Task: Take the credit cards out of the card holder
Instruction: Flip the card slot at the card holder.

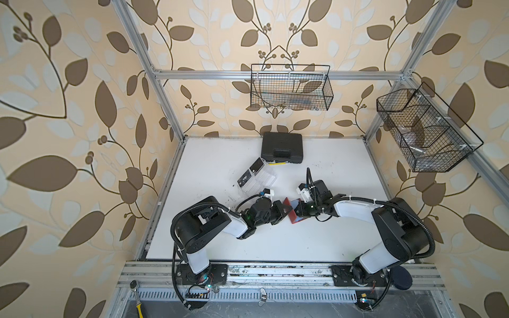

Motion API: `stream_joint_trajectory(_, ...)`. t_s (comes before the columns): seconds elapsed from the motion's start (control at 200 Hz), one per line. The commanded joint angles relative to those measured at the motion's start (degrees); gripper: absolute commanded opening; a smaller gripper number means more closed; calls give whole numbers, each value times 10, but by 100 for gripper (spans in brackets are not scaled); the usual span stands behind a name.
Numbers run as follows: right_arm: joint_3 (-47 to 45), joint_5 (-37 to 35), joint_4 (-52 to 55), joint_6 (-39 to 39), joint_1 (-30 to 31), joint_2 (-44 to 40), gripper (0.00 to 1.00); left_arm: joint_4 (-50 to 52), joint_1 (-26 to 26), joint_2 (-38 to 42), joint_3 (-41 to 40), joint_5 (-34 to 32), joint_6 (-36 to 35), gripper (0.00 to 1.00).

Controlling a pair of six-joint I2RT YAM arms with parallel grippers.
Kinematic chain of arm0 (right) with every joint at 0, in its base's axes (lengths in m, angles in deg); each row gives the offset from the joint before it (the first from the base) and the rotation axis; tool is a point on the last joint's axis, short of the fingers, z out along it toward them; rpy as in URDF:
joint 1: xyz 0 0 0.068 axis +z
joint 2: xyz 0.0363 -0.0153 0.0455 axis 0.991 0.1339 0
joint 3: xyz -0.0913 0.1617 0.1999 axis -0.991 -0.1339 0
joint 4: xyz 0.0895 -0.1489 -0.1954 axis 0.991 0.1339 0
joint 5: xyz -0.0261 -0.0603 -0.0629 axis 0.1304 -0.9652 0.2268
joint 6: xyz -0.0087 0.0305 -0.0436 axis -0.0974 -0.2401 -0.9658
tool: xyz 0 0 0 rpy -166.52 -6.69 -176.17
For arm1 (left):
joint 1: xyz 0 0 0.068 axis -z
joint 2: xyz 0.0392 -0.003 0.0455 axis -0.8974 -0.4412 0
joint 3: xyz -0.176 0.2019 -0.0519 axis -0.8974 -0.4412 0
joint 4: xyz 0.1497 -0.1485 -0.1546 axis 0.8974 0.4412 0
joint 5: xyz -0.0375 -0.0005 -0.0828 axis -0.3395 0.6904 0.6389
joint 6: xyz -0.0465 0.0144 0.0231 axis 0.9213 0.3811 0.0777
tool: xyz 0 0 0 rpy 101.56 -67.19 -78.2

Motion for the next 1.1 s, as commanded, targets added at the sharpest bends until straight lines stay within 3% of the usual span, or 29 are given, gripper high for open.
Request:
stream_joint_trajectory(0.0, -29, -13, 65, 1, 6, 17, 0, -26, 6, 6, 6, 3, -8, 0)
stream_joint_trajectory(0.335, -31, -6, 65, 20, -21, -14, 0, 8, 8, 17, 6, 1, -18, 0)
stream_joint_trajectory(0.47, -32, 2, 69, 33, -40, -40, 10, 18, 10, 18, 19, 4, -25, 0)
stream_joint_trajectory(0.75, -35, 3, 83, 48, -70, -68, 14, 32, 11, 10, 43, 8, -31, 0)
stream_joint_trajectory(1.095, -31, -32, 125, 49, -96, -88, 21, 60, 11, 63, -20, -28, -24, 0)
